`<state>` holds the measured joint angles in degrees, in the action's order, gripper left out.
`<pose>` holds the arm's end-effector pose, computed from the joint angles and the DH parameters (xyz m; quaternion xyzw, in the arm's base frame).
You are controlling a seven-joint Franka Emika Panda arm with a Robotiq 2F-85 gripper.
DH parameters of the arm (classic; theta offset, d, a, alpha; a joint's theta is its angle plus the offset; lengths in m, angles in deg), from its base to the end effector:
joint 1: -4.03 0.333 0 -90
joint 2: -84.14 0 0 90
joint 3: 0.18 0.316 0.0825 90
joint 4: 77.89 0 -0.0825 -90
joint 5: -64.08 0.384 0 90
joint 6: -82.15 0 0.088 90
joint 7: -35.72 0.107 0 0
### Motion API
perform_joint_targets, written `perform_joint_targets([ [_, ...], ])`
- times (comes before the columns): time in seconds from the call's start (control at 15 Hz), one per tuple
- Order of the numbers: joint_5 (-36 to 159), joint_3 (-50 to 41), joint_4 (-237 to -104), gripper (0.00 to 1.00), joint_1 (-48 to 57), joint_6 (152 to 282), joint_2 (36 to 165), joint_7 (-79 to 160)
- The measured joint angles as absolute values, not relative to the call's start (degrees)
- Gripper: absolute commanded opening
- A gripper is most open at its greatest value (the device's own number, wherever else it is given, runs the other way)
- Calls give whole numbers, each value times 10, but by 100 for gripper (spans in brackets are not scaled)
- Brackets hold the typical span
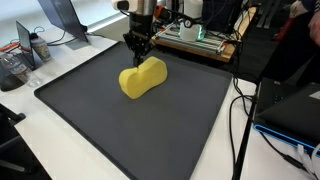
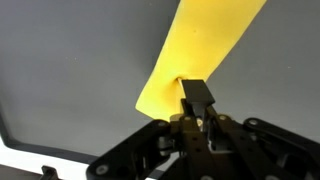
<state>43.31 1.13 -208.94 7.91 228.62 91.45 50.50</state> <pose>0.5377 0.0539 0.3097 0.9898 0.0601 0.0875 0.0948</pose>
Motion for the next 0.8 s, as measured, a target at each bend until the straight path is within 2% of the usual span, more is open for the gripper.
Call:
perform_joint_targets([
  [0.8,424,17,-2088,3,96,2286,909,505],
])
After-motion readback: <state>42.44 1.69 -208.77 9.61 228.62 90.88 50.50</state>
